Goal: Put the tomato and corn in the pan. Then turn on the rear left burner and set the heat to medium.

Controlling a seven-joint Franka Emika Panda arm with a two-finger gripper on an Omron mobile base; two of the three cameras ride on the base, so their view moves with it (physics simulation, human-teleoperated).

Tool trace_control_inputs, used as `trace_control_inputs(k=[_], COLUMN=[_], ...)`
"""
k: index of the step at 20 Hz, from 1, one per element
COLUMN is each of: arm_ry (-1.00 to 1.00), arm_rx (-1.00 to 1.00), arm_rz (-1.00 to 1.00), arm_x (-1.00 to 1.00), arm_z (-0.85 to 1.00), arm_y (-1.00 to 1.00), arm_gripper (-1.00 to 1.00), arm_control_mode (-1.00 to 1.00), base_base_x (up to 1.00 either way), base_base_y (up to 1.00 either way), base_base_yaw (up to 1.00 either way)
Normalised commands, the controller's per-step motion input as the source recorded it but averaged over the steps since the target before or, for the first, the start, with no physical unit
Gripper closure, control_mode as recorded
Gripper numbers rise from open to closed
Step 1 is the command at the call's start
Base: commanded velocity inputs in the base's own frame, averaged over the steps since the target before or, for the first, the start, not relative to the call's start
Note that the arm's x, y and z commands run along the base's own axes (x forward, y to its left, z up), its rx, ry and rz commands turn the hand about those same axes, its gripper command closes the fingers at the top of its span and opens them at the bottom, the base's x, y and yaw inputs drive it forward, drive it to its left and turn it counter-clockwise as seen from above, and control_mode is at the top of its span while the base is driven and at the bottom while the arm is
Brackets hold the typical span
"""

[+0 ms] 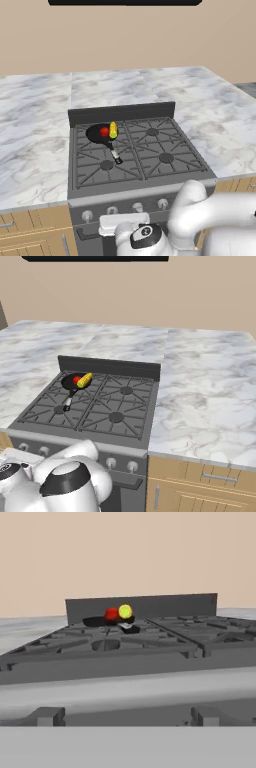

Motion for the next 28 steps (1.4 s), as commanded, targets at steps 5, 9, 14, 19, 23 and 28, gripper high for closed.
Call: trace_control_inputs(k=[5,9,14,19,23,28], arm_ry=[0.0,0.0,0.0,-0.02,-0.01,0.0], arm_rx=[0.0,0.0,0.0,0.0,0.0,0.03], arm_rz=[0.0,0.01,0.11,0.16,0.09,0.0], arm_x=[0.24,0.26,0.31,0.34,0.24,0.27], arm_z=[-0.66,-0.53,-0.18,0.0,0.0,-0.12], arm_y=[-0.44,-0.41,-0.05,0.0,-0.11,-0.21], arm_gripper=[-1.0,-1.0,-1.0,-1.0,-1.0,-1.0], arm_control_mode=[-1.0,-1.0,-1.0,-1.0,-1.0,-1.0], base_base_x=[0.0,0.0,0.0,0.0,0.0,0.0], base_base_y=[0.0,0.0,0.0,0.0,0.0,0.0], base_base_yaw=[0.0,0.0,0.0,0.0,0.0,0.0])
